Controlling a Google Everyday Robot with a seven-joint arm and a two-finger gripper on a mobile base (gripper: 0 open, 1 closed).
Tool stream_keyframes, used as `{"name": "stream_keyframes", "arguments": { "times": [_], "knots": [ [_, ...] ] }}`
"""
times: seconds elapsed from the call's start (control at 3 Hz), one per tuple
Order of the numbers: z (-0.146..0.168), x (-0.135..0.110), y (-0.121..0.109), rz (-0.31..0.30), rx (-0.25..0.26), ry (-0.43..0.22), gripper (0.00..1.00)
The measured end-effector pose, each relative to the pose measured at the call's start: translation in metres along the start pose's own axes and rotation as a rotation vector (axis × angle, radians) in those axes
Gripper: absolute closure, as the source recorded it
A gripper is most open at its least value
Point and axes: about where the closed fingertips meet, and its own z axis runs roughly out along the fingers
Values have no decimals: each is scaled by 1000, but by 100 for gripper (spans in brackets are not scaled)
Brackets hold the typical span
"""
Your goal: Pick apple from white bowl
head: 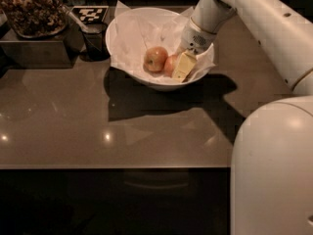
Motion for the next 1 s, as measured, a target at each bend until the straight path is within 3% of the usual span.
{"name": "stream_keyframes", "arguments": {
  "times": [0.67,1.0],
  "knots": [
    [5,7,1,-1,5,18,81],
    [-12,1,16,-13,-25,-39,100]
  ]
}}
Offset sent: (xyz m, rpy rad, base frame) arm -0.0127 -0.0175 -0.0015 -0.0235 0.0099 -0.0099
